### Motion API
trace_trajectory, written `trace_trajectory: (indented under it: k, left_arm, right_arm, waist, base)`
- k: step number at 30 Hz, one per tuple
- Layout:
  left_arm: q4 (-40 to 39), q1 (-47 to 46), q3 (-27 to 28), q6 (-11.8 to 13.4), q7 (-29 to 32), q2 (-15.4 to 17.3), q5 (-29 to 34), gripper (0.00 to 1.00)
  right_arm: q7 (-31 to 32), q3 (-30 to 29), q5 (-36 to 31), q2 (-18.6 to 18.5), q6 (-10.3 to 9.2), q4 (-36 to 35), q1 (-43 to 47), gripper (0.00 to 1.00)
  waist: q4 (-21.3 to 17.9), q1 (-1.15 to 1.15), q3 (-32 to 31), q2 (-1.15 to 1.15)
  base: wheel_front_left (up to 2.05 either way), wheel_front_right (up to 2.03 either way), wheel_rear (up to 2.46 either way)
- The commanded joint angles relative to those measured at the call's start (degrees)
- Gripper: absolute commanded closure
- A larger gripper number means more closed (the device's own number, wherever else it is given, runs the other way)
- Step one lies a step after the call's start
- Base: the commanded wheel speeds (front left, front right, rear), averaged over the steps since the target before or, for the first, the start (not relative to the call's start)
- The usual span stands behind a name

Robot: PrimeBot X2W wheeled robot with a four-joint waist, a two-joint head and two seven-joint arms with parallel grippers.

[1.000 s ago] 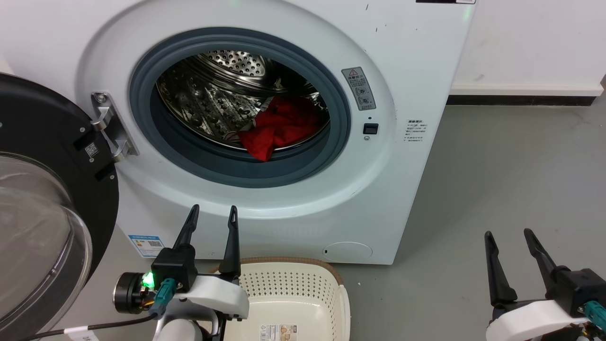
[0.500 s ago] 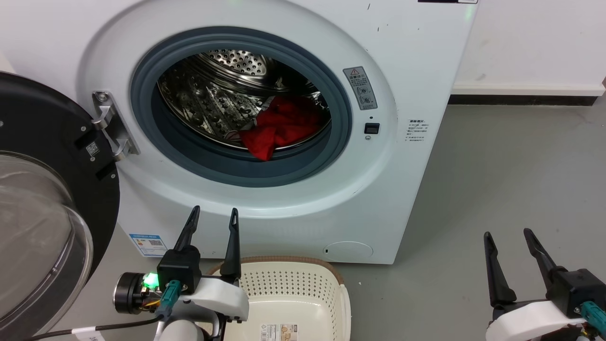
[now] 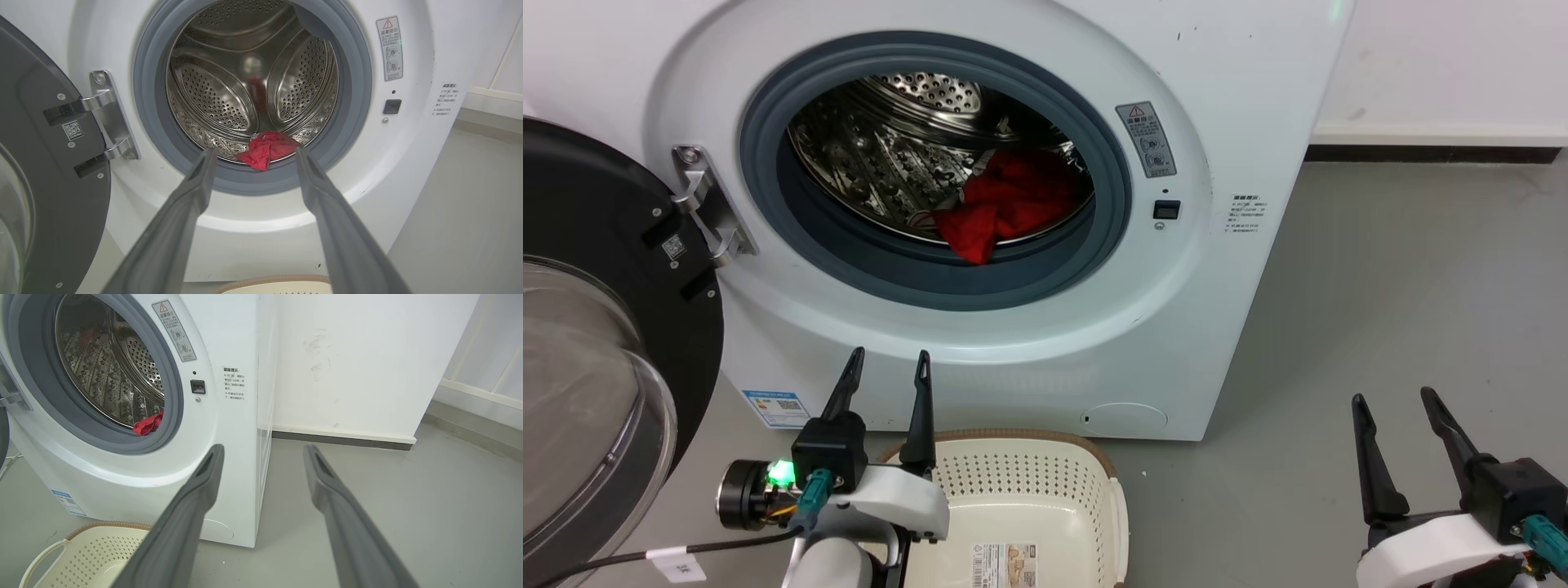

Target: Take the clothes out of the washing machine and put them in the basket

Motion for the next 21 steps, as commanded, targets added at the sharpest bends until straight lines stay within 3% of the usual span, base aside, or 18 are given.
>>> trace_trajectory:
  k: [1, 10, 21]
  left_arm:
    - [0.54, -1.62, 0.27, 0.25, -0.28, -0.01, -0.01, 0.0]
    - [7.11, -13.29, 2.02, -1.09, -0.22, 0.98, -1.39, 0.0]
    - [21.29, -34.64, 3.75, -3.08, 1.6, 6.71, -1.55, 0.0]
  right_arm:
    - [-0.04, 0.3, -0.18, 0.11, -0.04, -0.84, -0.9, 0.0]
    - [0.43, 2.28, -0.65, 0.12, -0.04, -4.79, -5.56, 0.0]
    - [-1.08, 4.33, 0.86, 0.13, -0.04, -5.6, -11.32, 0.0]
  waist:
    - [-0.46, 0.0, 1.37, 0.0]
    - [-3.47, 0.0, 11.41, 0.0]
    - [-8.93, 0.0, 24.1, 0.0]
  base:
    - [0.0, 0.0, 0.0]
    - [0.0, 0.0, 0.0]
    - [0.0, 0.0, 0.0]
